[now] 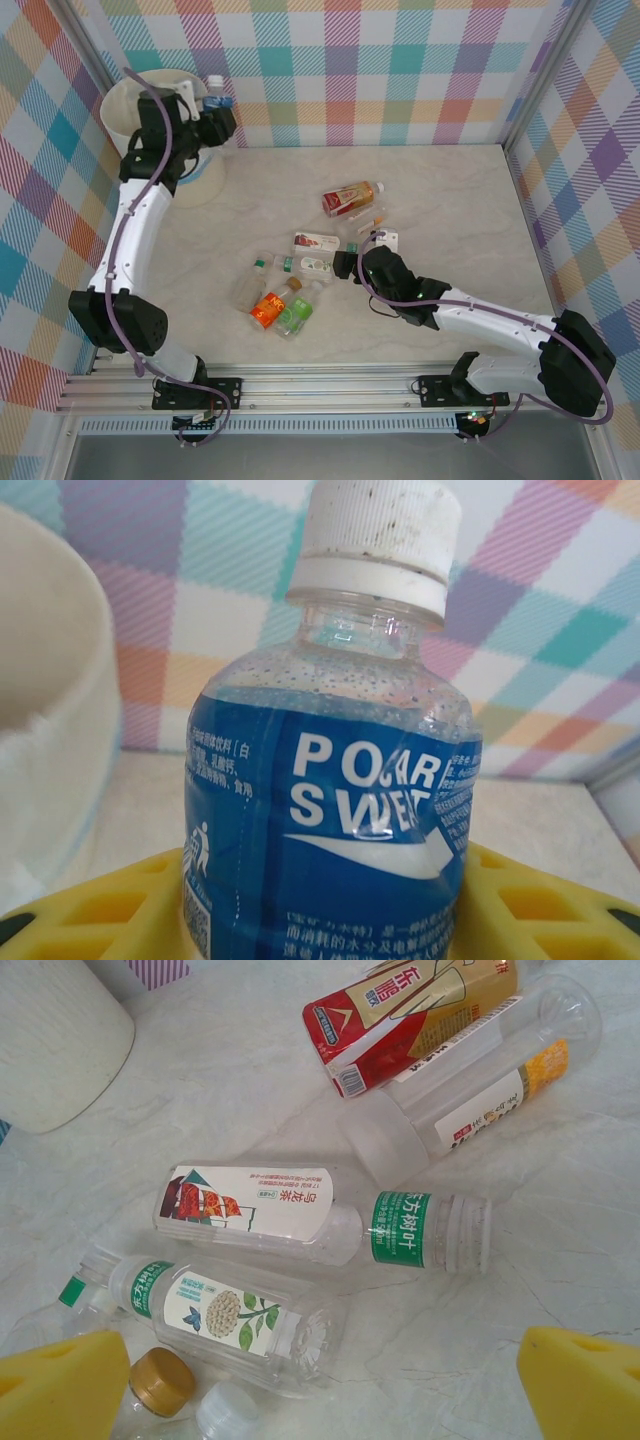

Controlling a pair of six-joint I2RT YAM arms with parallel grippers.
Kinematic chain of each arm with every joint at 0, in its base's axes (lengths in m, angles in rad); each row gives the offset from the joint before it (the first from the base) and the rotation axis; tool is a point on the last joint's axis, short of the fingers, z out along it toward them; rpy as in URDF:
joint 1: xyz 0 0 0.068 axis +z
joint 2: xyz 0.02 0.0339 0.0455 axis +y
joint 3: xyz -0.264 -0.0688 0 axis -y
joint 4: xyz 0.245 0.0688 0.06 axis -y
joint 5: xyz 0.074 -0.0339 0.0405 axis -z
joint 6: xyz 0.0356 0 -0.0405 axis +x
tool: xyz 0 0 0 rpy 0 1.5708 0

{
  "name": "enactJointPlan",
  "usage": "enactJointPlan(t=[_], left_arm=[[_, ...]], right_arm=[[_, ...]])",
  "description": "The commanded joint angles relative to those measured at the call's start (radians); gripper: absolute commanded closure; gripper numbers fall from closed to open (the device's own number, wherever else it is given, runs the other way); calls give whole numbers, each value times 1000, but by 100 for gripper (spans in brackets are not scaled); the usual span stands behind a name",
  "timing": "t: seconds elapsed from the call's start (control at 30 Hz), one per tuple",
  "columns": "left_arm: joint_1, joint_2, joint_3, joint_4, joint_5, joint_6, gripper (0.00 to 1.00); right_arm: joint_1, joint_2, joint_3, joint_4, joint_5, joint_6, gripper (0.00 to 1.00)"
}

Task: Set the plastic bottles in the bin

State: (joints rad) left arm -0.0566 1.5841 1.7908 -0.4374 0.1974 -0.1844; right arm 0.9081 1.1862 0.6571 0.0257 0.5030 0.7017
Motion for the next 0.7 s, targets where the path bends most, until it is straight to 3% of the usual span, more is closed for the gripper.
enactJointPlan(t=[0.0,0.13,0.37,0.67], left_arm=[[52,30,106,43,-15,-14,60],[58,71,168,73,-31,1,60],[82,137,239,182,-224,66,60],[132,286,433,104,-356,48,60]], right_arm=[[-4,-13,28,26,-9,-22,0],[-4,0,32,39,-11,-24,0],[-5,33,58,39,-39,-34,0],[-5,33,65,37,-60,-34,0]])
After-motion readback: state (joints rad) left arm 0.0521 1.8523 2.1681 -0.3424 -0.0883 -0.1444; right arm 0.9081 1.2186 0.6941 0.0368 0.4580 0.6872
